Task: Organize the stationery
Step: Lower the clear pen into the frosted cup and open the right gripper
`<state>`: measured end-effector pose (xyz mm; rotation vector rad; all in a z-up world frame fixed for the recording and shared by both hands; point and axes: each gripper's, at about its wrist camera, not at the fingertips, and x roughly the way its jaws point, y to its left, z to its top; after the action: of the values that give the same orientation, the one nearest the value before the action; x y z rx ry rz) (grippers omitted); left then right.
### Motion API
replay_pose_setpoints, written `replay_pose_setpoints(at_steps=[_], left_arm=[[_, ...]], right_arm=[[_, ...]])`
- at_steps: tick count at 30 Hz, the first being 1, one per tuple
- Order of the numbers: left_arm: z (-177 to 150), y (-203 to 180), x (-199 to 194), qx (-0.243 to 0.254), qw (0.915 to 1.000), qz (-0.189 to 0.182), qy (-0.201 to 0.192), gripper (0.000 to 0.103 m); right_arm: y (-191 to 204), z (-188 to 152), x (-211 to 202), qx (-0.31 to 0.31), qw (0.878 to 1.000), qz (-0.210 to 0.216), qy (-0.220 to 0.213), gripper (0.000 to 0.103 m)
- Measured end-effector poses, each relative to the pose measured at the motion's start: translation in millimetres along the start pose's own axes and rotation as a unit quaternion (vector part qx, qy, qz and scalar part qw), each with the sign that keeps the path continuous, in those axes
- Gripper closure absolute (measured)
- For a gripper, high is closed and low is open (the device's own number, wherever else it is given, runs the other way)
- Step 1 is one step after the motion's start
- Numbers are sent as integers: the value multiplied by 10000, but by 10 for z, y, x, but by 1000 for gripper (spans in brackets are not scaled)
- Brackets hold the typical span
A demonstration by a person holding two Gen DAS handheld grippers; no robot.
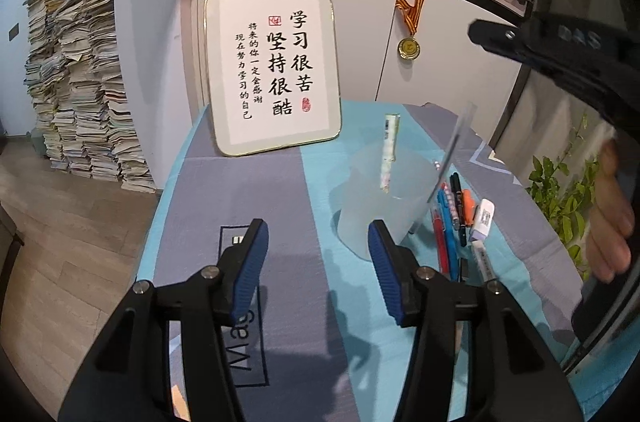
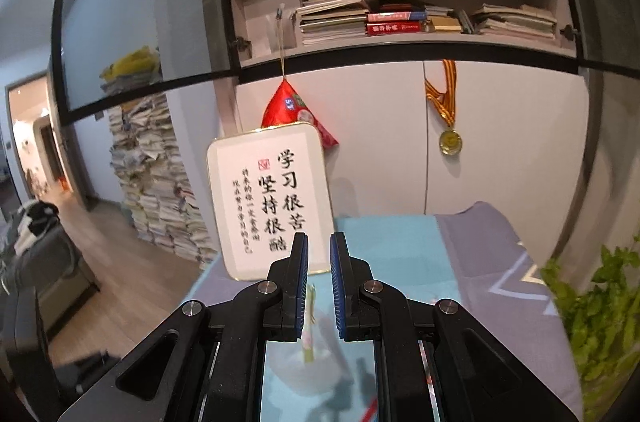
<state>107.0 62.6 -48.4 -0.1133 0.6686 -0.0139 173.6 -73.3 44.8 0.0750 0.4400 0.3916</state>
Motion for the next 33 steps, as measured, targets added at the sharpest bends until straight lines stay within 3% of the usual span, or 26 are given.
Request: replay_pose_setpoints(at_steps=[5,10,13,16,26,33], left_arm=[[-18,80,40,-70,9999,69,26,53],[-74,141,90,-89,9999,5,101,53],[-58,127,198,-194,9995,-53,230,53],[-84,46,252,-157,9990,-208,360,53],[-117,33,244,72,9994,-77,333,53],[-71,71,390,11,9991,-46,424,53]], right_arm=[[-6,3,97,-28,9997,-137,220,98],[-607,-279,119,800,9920,-207,957,98],[-907,-431,255,1291,9784,-457,1545,97],[-1019,-551,594,1664,9609,-160,2209,97],[-992,-780,1512,1421,9338,-597,3228,97],[-1084,-849,1725,1322,9272,-948,3375,96]])
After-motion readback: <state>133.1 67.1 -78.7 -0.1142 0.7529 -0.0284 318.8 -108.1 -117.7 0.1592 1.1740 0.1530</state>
